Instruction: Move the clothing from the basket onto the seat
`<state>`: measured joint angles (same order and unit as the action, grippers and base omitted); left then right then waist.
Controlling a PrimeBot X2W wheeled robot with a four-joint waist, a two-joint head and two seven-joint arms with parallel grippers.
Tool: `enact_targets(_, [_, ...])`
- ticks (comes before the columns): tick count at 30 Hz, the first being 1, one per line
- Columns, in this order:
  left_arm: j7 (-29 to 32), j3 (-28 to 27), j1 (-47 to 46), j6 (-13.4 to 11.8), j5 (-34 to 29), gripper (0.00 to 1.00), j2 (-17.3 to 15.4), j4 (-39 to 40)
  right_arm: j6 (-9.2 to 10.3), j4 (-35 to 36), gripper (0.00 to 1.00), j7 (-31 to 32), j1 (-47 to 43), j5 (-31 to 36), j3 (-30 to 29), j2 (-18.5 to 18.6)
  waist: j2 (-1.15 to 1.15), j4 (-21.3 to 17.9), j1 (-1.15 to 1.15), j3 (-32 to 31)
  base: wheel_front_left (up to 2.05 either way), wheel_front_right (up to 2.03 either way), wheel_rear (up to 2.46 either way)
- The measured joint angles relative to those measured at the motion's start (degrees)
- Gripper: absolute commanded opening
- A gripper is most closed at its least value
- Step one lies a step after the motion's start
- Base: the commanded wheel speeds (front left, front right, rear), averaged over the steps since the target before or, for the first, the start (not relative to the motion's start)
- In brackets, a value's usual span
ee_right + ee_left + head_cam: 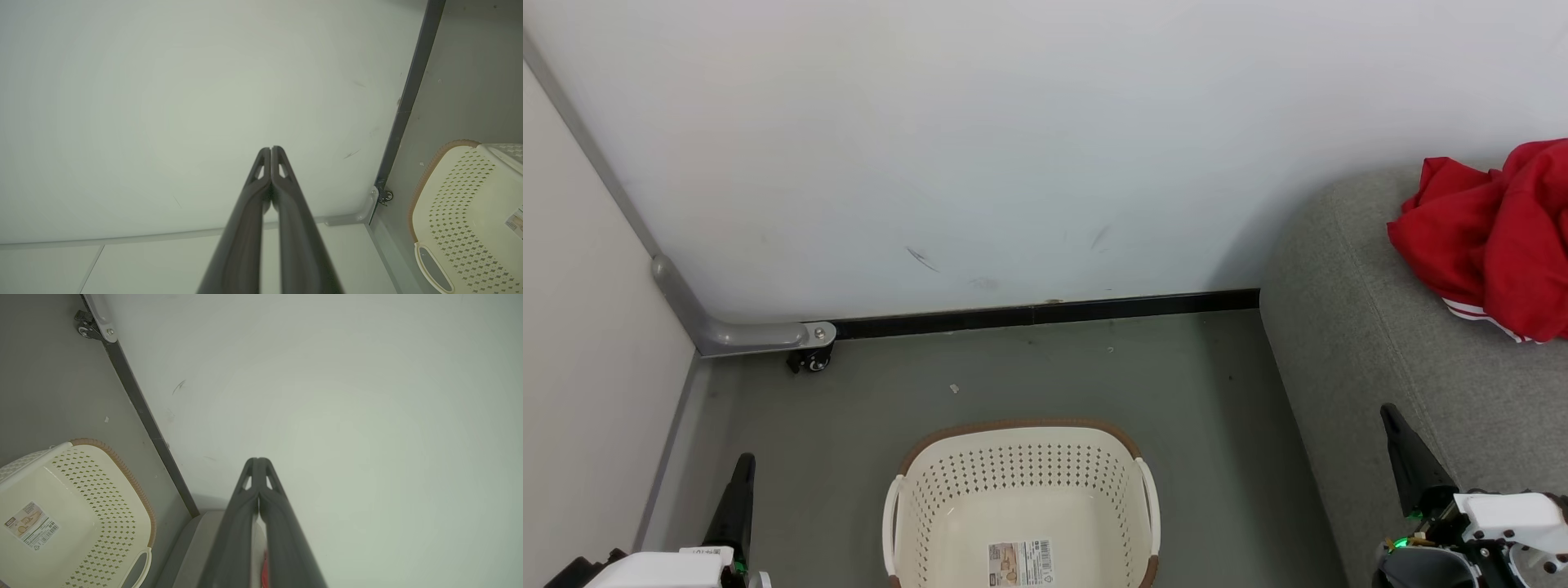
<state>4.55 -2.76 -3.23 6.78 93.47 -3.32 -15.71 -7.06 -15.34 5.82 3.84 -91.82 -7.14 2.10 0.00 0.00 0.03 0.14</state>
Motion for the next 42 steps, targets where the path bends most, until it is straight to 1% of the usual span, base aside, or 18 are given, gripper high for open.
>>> enact_targets(42, [0.16, -0.09, -0.01, 0.01, 0.00, 0.00, 0.03, -0.18, 0.00, -0.02, 0.00, 0.01, 0.00, 0.00, -0.07, 0.00, 0.00, 0.00, -0.01, 0.00, 0.00, 0.00, 0.00])
